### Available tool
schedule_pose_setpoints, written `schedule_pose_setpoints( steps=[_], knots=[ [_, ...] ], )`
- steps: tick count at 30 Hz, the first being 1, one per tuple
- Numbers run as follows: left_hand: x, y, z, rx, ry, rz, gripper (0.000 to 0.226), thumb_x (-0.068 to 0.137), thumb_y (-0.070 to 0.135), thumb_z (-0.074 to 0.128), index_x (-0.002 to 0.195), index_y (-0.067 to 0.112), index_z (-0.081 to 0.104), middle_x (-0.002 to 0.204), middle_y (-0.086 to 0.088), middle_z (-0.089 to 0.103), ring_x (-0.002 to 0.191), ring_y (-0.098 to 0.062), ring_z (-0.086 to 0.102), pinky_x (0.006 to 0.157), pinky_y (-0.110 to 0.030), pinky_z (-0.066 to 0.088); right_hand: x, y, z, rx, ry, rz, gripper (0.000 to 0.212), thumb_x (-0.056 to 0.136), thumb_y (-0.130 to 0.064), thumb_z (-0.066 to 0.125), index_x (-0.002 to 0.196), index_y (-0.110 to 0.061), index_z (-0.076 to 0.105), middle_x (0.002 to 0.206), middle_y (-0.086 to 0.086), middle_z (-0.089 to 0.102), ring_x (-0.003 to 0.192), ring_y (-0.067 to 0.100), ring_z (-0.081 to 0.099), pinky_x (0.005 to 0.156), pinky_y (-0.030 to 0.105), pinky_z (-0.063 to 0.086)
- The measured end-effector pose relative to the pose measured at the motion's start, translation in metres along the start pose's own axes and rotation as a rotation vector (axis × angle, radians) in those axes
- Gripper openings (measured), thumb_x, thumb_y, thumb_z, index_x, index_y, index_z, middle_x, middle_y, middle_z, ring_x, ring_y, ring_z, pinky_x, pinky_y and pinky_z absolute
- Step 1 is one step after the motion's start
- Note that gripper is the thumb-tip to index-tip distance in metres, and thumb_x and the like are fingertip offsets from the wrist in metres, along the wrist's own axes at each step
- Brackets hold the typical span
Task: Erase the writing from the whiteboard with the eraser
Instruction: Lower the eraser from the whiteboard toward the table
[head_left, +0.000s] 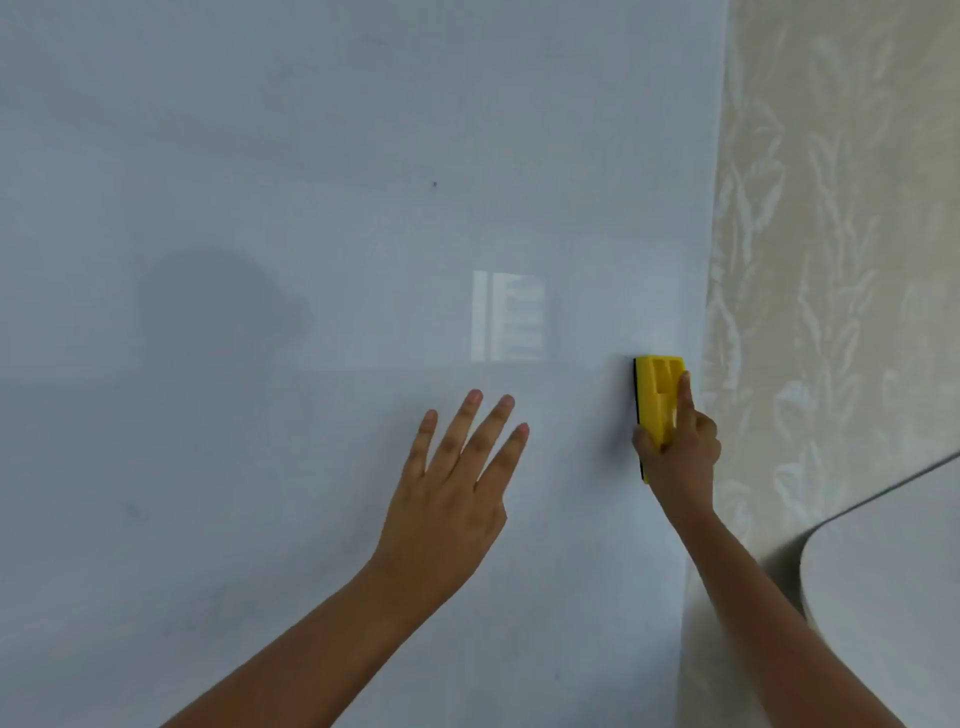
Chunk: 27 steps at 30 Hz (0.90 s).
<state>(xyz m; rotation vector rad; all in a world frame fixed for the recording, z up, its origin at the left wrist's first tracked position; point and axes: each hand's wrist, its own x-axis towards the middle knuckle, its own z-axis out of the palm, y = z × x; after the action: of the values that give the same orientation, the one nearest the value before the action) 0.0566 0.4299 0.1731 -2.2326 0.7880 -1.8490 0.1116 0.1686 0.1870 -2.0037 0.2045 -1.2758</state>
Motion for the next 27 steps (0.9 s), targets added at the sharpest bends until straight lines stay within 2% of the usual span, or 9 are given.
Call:
schedule_pose_setpoints(
  steps=[4, 8, 11, 15, 17, 19, 20, 23, 27],
  knots=[
    [0.002, 0.057, 0.022, -0.122, -0.125, 0.141, 0.068, 0.068, 0.023, 0.078, 0.133, 0.016, 0.057, 0.142, -0.006, 0.052, 0.132, -0.027, 0.047, 0.104, -0.051, 0.039, -0.04, 0.027, -0.024, -0.15, -0.16, -0.113, 0.092, 0.074, -0.029, 0.073, 0.144, -0.03, 0.013, 0.12, 0.013, 0.053, 0.106, 0.033, 0.048, 0.083, 0.044, 0.041],
    [0.008, 0.115, 0.039, -0.243, -0.297, 0.209, 0.081, 0.06, 0.035, 0.085, 0.133, 0.015, 0.056, 0.142, -0.005, 0.052, 0.131, -0.023, 0.049, 0.101, -0.046, 0.044, -0.073, 0.055, -0.06, -0.411, -0.324, -0.185, 0.083, 0.071, -0.033, 0.073, 0.14, -0.026, 0.028, 0.133, 0.001, 0.051, 0.118, 0.022, 0.044, 0.095, 0.035, 0.037],
    [0.013, 0.157, 0.048, -0.332, -0.405, 0.263, 0.089, 0.053, 0.039, 0.088, 0.133, 0.017, 0.057, 0.141, -0.003, 0.053, 0.129, -0.022, 0.051, 0.1, -0.042, 0.047, -0.089, 0.079, -0.097, -0.521, -0.365, -0.224, 0.078, 0.07, -0.031, 0.074, 0.137, -0.023, 0.036, 0.134, -0.002, 0.049, 0.119, 0.021, 0.046, 0.096, 0.033, 0.035],
    [0.02, 0.211, 0.052, -0.528, -0.456, 0.289, 0.089, 0.045, 0.041, 0.092, 0.126, 0.017, 0.063, 0.133, -0.003, 0.06, 0.12, -0.021, 0.059, 0.094, -0.039, 0.051, -0.103, 0.106, -0.15, -0.615, -0.352, -0.192, 0.073, 0.071, -0.028, 0.071, 0.136, -0.027, 0.038, 0.126, -0.001, 0.048, 0.111, 0.019, 0.048, 0.093, 0.026, 0.033],
    [0.023, 0.241, 0.053, -0.701, -0.491, 0.266, 0.087, 0.063, 0.034, 0.086, 0.139, 0.012, 0.049, 0.146, -0.007, 0.047, 0.132, -0.025, 0.048, 0.104, -0.041, 0.041, -0.108, 0.12, -0.174, -0.661, -0.329, -0.158, 0.072, 0.073, -0.029, 0.069, 0.137, -0.029, 0.035, 0.126, -0.003, 0.048, 0.112, 0.016, 0.046, 0.093, 0.02, 0.026],
    [0.025, 0.274, 0.058, -0.8, -0.567, 0.309, 0.078, 0.093, 0.027, 0.056, 0.153, 0.014, 0.008, 0.162, -0.003, 0.006, 0.149, -0.024, 0.009, 0.119, -0.039, 0.011, -0.112, 0.133, -0.195, -0.714, -0.333, -0.11, 0.071, 0.076, -0.03, 0.069, 0.138, -0.028, 0.034, 0.13, -0.004, 0.046, 0.117, 0.015, 0.043, 0.097, 0.02, 0.023],
    [0.027, 0.29, 0.06, -0.833, -0.581, 0.321, 0.073, 0.099, 0.025, 0.044, 0.153, 0.017, -0.005, 0.162, 0.0, -0.008, 0.149, -0.021, -0.005, 0.12, -0.037, 0.003, -0.114, 0.142, -0.205, -0.739, -0.328, -0.078, 0.072, 0.076, -0.031, 0.069, 0.138, -0.028, 0.033, 0.132, -0.005, 0.045, 0.119, 0.016, 0.042, 0.101, 0.023, 0.024],
    [0.03, 0.338, 0.061, -0.939, -0.606, 0.343, 0.071, 0.102, 0.024, 0.038, 0.152, 0.016, -0.012, 0.161, 0.001, -0.018, 0.148, -0.018, -0.013, 0.121, -0.035, 0.002, -0.119, 0.165, -0.232, -0.776, -0.301, 0.059, 0.074, 0.076, -0.032, 0.07, 0.139, -0.027, 0.031, 0.135, -0.004, 0.043, 0.122, 0.018, 0.041, 0.105, 0.029, 0.027],
    [0.031, 0.39, 0.055, -0.982, -0.69, 0.423, 0.066, 0.103, 0.022, 0.033, 0.153, 0.014, -0.009, 0.161, 0.0, -0.016, 0.148, -0.019, -0.014, 0.12, -0.034, 0.004, -0.129, 0.196, -0.261, -0.71, -0.276, 0.267, 0.075, 0.073, -0.03, 0.072, 0.138, -0.024, 0.034, 0.136, -0.002, 0.045, 0.122, 0.019, 0.043, 0.102, 0.029, 0.031]
  ],
)
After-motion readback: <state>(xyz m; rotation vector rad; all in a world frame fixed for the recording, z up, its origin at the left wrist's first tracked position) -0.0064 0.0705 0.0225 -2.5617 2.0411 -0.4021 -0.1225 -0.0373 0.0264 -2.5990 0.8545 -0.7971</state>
